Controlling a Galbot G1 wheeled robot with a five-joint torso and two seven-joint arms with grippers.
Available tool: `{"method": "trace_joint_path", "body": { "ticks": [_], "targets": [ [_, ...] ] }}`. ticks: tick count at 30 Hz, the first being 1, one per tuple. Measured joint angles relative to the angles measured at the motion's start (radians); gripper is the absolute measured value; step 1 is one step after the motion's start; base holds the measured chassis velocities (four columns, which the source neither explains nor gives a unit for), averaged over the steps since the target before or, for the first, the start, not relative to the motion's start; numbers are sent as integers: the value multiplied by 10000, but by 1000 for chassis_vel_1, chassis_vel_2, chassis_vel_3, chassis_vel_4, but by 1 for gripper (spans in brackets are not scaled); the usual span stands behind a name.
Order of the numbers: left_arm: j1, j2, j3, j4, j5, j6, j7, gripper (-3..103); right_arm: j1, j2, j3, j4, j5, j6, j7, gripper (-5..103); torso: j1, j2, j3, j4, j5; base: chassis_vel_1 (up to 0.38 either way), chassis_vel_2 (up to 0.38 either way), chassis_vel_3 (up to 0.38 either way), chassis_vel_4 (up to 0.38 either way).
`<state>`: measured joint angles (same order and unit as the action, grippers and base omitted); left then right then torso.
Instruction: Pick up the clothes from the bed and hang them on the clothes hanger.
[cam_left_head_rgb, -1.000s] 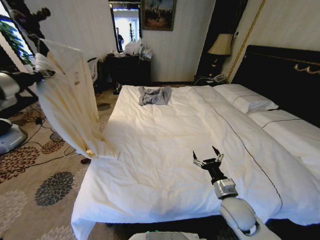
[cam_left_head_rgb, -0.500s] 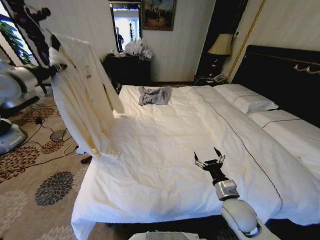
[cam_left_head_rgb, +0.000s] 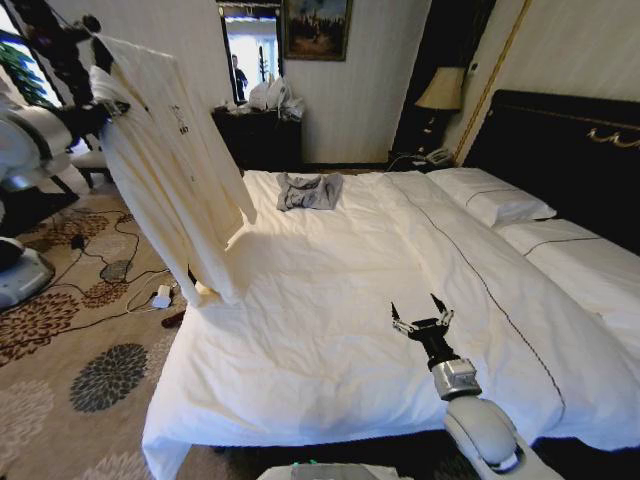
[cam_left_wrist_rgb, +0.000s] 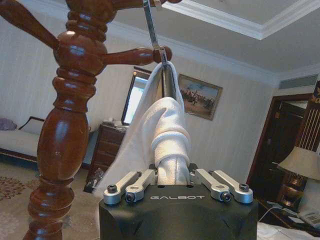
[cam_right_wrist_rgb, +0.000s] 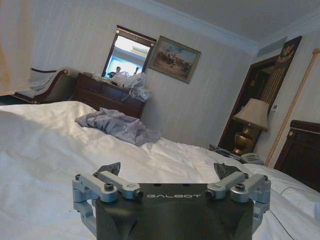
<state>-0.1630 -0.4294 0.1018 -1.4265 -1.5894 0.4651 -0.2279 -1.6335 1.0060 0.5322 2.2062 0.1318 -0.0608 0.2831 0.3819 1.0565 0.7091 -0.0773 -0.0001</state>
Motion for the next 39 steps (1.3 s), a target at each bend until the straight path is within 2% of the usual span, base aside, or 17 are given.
{"method": "trace_joint_path", "body": {
  "ticks": [3, 7, 11, 28, 39],
  "targets": [
    [-237, -103, 331, 263, 21, -5, 106, 19, -29, 46, -7, 17, 9, 1, 7, 100, 0, 0, 0, -2, 0, 0, 0, 0, 0],
    [-1045, -522, 1252, 893, 38, -31, 225, 19, -191, 75, 53, 219, 55, 1, 16, 100, 0, 1, 0, -5, 1, 0, 0, 0, 0],
    [-1426, -923, 1578, 1244, 28, -27, 163, 19, -304, 88, 178, 330, 62, 3, 18, 100, 1, 0, 0, -9, 2, 0, 0, 0, 0],
    [-1331, -773, 1477, 1363, -44, -6, 67, 19, -733, 145, 504, 537, -48, 258, -14, 100, -1, 2, -1, -2, 2, 0, 0, 0, 0],
    [-1713, -1392, 1926, 2083, 21, 24, 116, 19, -1084, 251, 720, 838, -190, 397, -36, 100, -1, 1, 0, -5, 1, 0, 0, 0, 0]
  ]
}}
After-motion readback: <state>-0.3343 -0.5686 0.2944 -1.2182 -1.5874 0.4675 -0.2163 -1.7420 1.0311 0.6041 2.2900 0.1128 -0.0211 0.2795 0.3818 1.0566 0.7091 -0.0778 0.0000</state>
